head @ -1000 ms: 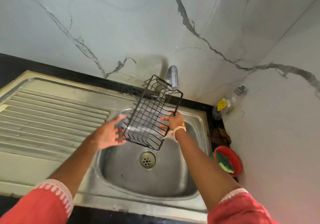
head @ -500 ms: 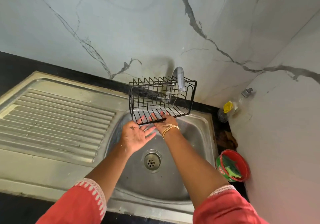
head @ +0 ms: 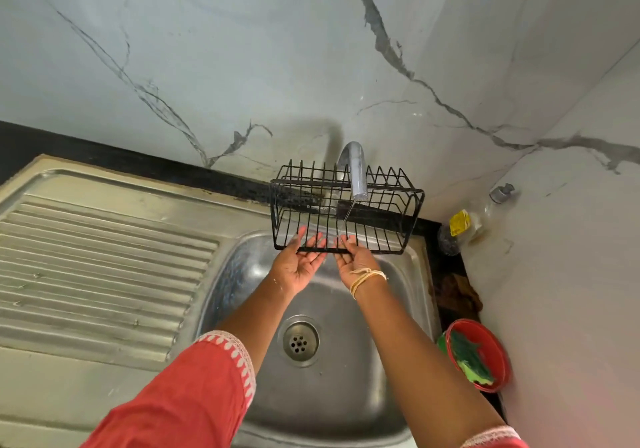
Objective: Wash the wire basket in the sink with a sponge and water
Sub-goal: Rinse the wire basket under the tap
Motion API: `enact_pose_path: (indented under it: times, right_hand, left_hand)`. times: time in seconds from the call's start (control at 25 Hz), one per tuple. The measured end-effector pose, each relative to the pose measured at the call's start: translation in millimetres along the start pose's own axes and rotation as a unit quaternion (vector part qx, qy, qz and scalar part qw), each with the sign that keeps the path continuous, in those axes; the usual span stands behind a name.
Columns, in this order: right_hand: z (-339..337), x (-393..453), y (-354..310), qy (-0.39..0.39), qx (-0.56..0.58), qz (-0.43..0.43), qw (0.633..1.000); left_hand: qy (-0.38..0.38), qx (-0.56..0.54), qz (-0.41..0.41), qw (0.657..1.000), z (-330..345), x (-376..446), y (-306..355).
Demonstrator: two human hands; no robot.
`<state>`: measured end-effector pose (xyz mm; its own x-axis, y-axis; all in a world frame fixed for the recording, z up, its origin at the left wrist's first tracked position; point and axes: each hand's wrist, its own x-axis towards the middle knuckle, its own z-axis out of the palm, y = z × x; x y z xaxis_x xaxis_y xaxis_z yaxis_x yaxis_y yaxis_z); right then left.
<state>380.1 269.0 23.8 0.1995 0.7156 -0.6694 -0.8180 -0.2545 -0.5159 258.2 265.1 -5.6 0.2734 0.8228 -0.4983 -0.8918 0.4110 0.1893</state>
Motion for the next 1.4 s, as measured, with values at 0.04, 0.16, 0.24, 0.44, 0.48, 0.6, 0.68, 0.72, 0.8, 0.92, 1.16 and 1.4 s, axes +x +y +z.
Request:
enact_pose_path:
  times: [0.04,0.16,0.24,0.44,0.48,0.6,0.68,0.72,0.8,0.92,1.16,1.4]
  right_hand:
    - [-2.3,4.4,-4.1,0.007,0.004,-0.008,1.000]
    - [-9.9,11.0,-10.5,0.035,0.020,-0.045,0.998]
    - [-14.9,12.6,-15.5,0.055,0.031,-0.070,0.996]
    - [-29.9,5.9,-31.4,0.071,0.050,-0.106,0.991]
    - [-32.0,4.1,-35.8,0.070,0.050,-0.112,0.990]
    - [-33.0,-1.2,-45.3,0.067,0.058,-0.127,0.988]
    - [-31.0,-5.4,-39.6,0.059,0.059,-0.112,0.990]
    - [-29.3,-6.8,-32.0,0.056,0.057,-0.097,0.992]
    - [-26.4,-5.8,-12.9,0.052,0.056,-0.071,0.995]
    - [-21.1,-1.7,7.2,0.042,0.049,-0.031,0.997]
    - [-11.6,2.1,20.5,-0.072,-0.043,0.050,0.995]
    - [15.0,5.2,24.7,-0.090,-0.084,0.042,0.991]
  left_hand:
    - [-0.007,-0.001,-0.004,1.000,2.0,4.2,-3.9]
    - [0.003,0.023,-0.027,0.999,10.5,16.6,-12.6]
    - [0.016,0.047,-0.045,0.998,15.6,22.3,-19.1]
    - [0.043,0.103,-0.055,0.992,10.6,31.7,-35.9]
    - [0.052,0.107,-0.045,0.992,10.6,31.6,-35.5]
    - [0.076,0.156,0.013,0.985,10.0,27.6,-24.1]
    - [0.083,0.140,0.048,0.986,13.0,20.6,-22.7]
    - [0.077,0.092,0.044,0.992,15.4,15.9,-25.9]
    - [0.057,0.032,0.010,0.998,23.6,7.2,-36.2]
    - [0.035,0.088,-0.017,0.995,29.1,2.6,-39.0]
    - [-0.015,0.041,0.016,0.999,5.2,2.7,-6.9]
    - [-0.073,0.021,0.049,0.996,-20.3,5.2,31.9]
